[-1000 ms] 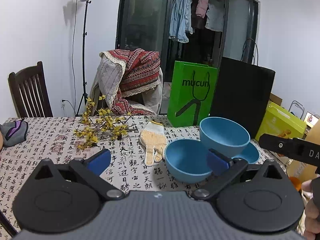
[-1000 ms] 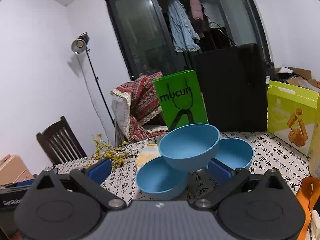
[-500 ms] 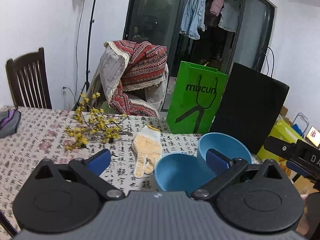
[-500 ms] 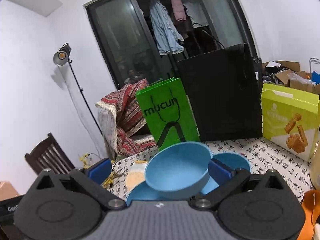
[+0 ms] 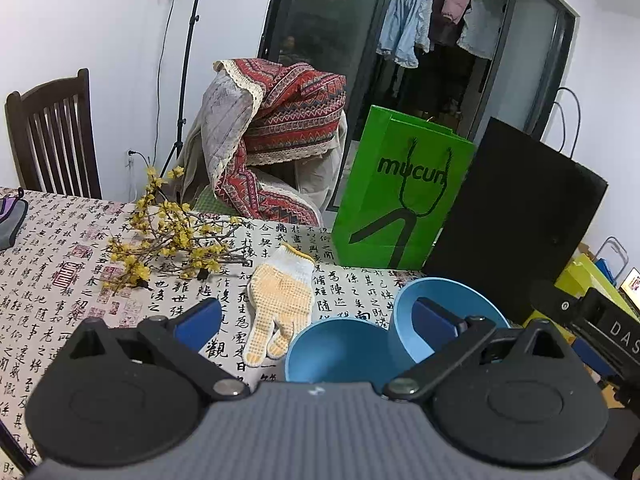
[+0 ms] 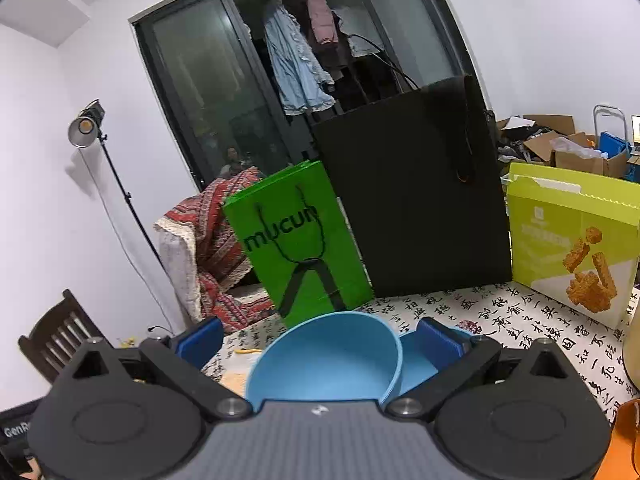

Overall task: Organize plates and bowls
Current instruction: 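Move both open grippers to the stacked blue bowls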

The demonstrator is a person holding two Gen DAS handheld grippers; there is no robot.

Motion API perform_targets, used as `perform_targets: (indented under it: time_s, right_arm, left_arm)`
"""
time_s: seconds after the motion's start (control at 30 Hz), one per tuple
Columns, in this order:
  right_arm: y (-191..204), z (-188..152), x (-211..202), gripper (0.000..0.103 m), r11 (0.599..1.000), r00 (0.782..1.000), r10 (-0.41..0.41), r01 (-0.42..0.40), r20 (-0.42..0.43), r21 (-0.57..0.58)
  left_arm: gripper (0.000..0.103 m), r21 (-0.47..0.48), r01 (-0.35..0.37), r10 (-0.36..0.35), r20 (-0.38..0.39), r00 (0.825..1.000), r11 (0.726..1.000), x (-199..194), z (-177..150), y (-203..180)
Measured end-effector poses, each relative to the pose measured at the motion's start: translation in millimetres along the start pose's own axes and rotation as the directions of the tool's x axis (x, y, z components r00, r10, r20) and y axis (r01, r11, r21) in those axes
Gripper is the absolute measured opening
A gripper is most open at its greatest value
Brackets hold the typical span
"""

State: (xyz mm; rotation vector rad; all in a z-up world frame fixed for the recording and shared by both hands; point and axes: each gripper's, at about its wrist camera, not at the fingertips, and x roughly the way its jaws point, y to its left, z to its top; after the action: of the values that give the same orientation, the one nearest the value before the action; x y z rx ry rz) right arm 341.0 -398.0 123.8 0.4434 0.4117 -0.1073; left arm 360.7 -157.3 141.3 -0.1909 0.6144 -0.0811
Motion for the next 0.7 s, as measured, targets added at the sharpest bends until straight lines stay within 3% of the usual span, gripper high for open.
perform_targets:
  time_s: [0.33, 0.7]
  right_arm:
    - [-38.1, -9.7, 40.0, 0.103, 0.997, 0.998, 0.042, -0.037, -0.054, 0.075]
    - [-56.1, -19.4, 75.6, 0.093, 0.996, 0.992, -0.018, 0.03, -0.128, 0.09]
  left_arm:
    - [0.103, -0.016, -0.014, 0.013, -0.037, 0.999, 1.0, 38.4, -4.1, -14.0]
    - [0.103, 0.02, -0.054, 0.055, -0.049, 0.997, 0.998, 63.6, -9.1, -48.7]
